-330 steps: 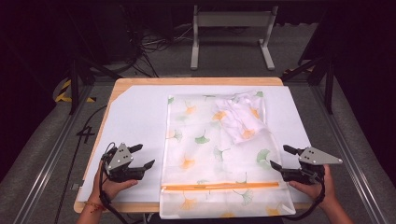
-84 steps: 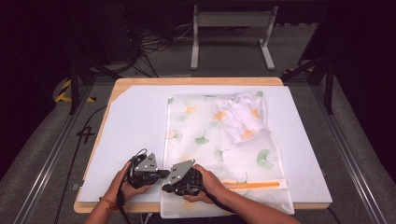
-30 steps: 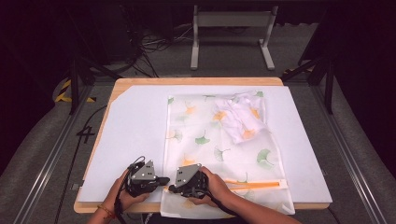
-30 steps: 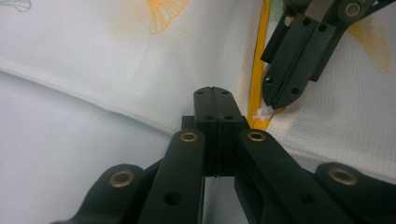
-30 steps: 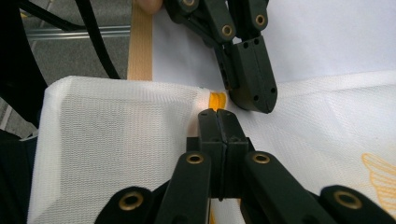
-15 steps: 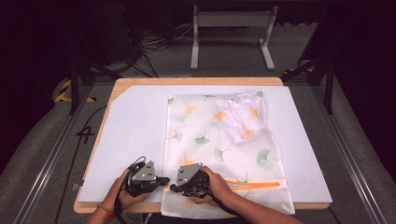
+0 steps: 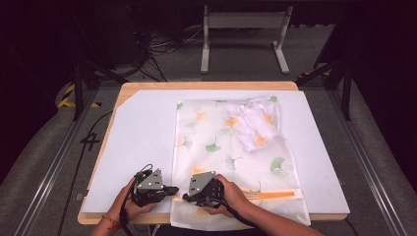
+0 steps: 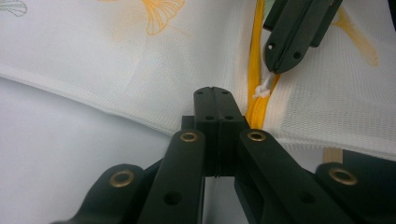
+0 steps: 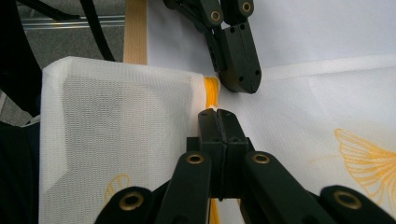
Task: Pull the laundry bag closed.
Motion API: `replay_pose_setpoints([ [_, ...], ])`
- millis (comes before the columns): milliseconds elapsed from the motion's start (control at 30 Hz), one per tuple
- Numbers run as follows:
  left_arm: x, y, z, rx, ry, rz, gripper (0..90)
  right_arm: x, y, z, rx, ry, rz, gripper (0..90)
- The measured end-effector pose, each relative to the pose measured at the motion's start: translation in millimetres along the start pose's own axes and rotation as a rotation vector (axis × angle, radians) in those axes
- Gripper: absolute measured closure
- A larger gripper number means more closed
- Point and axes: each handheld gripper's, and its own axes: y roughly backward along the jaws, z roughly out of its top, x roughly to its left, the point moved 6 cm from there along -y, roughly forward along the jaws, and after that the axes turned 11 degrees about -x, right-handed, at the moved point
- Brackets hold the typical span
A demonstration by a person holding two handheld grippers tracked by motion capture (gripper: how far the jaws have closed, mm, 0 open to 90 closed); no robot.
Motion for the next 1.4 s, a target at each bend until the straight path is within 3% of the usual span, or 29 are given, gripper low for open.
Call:
replay_pose_setpoints([
  [167,-0.4,0.3,0.6,0.016,-0.025,0.007,90.0,-0.3,2.7,-0.4,0.013,0.005,-0.001,90.0],
  [633,-0.5,0.1,0.7,0.016,-0.019,0.003,90.0,-3.7,24.1,-9.5,0.049,0.010,-0.022,90.0],
  [1400,-1.1,-0.2,1.6,0.023,-0.025,0.012,90.0,-11.6,62.1,-27.6,0.030,-0.019,-0.046,90.0],
])
